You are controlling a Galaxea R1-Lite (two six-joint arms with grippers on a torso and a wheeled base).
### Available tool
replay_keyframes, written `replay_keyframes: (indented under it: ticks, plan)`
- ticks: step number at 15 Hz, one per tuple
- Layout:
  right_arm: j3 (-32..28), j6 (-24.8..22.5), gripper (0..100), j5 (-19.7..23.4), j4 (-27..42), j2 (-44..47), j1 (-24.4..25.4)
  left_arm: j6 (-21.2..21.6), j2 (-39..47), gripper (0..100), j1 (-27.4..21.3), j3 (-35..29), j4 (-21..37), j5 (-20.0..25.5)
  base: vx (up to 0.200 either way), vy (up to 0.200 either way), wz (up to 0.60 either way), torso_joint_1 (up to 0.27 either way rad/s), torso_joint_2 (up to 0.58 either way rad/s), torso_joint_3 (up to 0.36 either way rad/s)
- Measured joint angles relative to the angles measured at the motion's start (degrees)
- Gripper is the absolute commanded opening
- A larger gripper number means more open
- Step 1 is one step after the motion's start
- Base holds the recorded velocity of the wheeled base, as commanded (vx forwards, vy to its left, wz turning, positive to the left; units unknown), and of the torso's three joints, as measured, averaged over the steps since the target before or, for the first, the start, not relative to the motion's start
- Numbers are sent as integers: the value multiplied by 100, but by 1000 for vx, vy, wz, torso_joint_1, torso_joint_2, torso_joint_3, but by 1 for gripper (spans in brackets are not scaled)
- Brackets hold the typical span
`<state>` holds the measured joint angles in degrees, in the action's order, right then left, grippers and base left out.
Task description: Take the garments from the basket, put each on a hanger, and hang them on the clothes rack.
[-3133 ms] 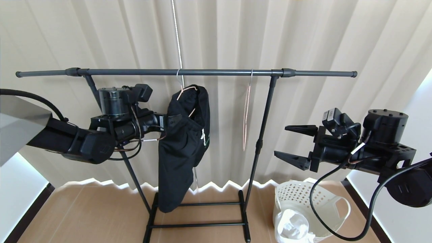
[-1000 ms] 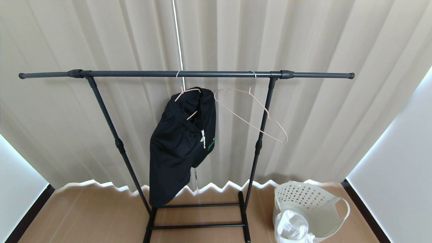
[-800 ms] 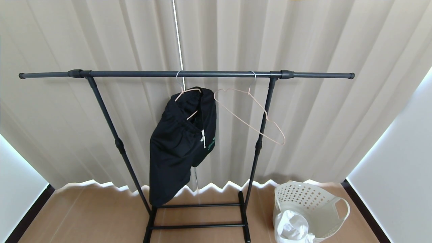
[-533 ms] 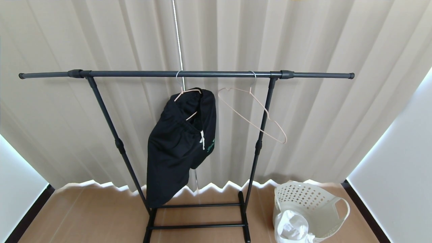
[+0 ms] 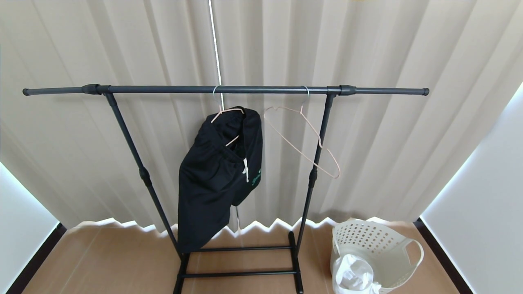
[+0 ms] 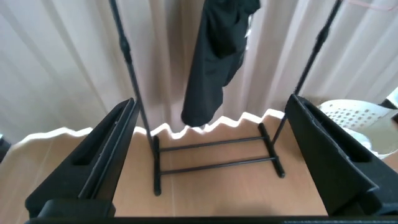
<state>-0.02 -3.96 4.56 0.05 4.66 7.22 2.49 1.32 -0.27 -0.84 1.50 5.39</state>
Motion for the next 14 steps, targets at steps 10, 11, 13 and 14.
replay_keyframes:
  ticks: [10, 11, 13, 14]
  plan:
    - [-5, -2, 100, 9, 5, 0, 68, -83, -139, 100, -28, -4, 5, -44, 0, 0, 0, -147, 336, 185]
    - [-5, -5, 100, 9, 5, 2, 68, -88, -139, 100, -26, -4, 0, -44, 0, 0, 0, -154, 359, 193]
    - [-5, -5, 100, 9, 2, 5, 66, -110, -139, 100, -26, -4, -2, -63, 0, 0, 0, -154, 361, 207]
    - [-5, -5, 100, 6, 6, 5, 66, -129, -139, 100, -26, -4, 2, -77, 0, 0, 0, -168, 373, 212]
